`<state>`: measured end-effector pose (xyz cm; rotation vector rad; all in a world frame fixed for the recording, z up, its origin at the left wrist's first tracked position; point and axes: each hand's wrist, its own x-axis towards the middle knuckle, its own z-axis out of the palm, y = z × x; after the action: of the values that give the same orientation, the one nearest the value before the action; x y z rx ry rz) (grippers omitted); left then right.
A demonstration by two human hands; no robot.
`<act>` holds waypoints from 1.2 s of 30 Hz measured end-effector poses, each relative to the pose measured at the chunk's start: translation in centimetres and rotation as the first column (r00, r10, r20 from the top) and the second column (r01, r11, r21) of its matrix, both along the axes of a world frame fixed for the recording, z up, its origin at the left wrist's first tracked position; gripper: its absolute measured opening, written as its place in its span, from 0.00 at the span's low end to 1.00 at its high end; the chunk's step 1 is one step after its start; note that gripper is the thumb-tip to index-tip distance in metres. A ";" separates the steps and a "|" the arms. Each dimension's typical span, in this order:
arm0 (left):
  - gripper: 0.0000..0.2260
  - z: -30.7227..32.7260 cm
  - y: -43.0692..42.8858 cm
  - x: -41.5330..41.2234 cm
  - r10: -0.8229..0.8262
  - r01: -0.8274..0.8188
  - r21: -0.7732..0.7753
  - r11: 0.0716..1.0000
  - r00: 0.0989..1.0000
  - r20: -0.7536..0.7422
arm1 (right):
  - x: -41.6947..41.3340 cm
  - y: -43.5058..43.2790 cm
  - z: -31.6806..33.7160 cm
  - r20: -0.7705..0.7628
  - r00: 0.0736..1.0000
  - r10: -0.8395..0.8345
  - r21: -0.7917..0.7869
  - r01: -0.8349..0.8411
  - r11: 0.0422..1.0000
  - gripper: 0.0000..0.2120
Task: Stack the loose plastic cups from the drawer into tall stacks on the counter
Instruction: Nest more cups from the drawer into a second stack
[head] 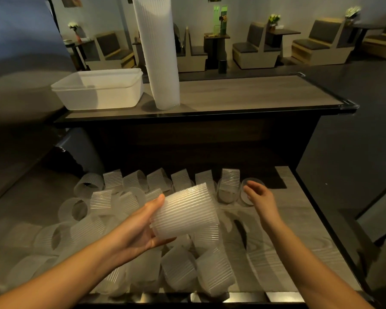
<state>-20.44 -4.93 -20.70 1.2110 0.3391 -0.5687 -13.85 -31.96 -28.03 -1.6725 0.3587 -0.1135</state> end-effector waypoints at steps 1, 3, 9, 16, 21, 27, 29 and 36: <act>0.24 0.0 0.0 -0.1 -0.001 0.001 -0.003 1.000 1.000 -0.002 | 0.9 -0.1 -0.5 -0.031 0.999 -0.022 -0.014 0.022 1.000 0.19; 0.24 0.1 0.2 -0.2 0.007 -0.007 -0.006 1.000 1.000 -0.010 | 2.4 -0.1 -1.3 -0.094 0.995 -0.042 -0.051 0.037 0.998 0.22; 0.21 0.4 0.9 -0.3 0.053 -0.054 -0.030 0.998 0.998 -0.026 | 5.7 0.9 -3.1 -0.187 0.982 0.010 -0.142 -0.038 0.989 0.21; 0.23 0.2 1.6 0.3 0.068 -0.069 -0.029 0.997 0.997 -0.022 | 5.6 0.8 -3.1 -0.124 0.992 -0.008 -0.181 -0.015 0.983 0.13; 0.25 0.1 1.1 1.0 0.069 -0.069 -0.011 0.998 0.997 -0.017 | 1.7 1.1 0.9 0.146 0.988 0.054 0.070 -0.065 0.995 0.07; 0.27 -0.3 0.5 1.8 0.060 -0.060 0.004 0.998 0.998 0.008 | -4.5 1.3 3.8 0.297 0.930 0.218 0.169 -0.276 0.946 0.08; 0.26 -0.3 0.4 1.8 0.051 -0.051 0.002 0.999 0.999 0.016 | -5.6 1.3 3.7 0.303 0.909 0.287 0.120 -0.335 0.934 0.09; 0.23 -1.3 -0.3 2.3 0.007 -0.014 0.090 0.996 0.997 0.079 | -6.9 2.2 3.5 0.261 0.821 0.507 -0.272 -0.442 0.855 0.13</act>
<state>-18.16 -5.20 -22.00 1.3149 0.3074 -0.4991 -20.76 -29.73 -24.54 -1.8580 -0.3413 -0.0478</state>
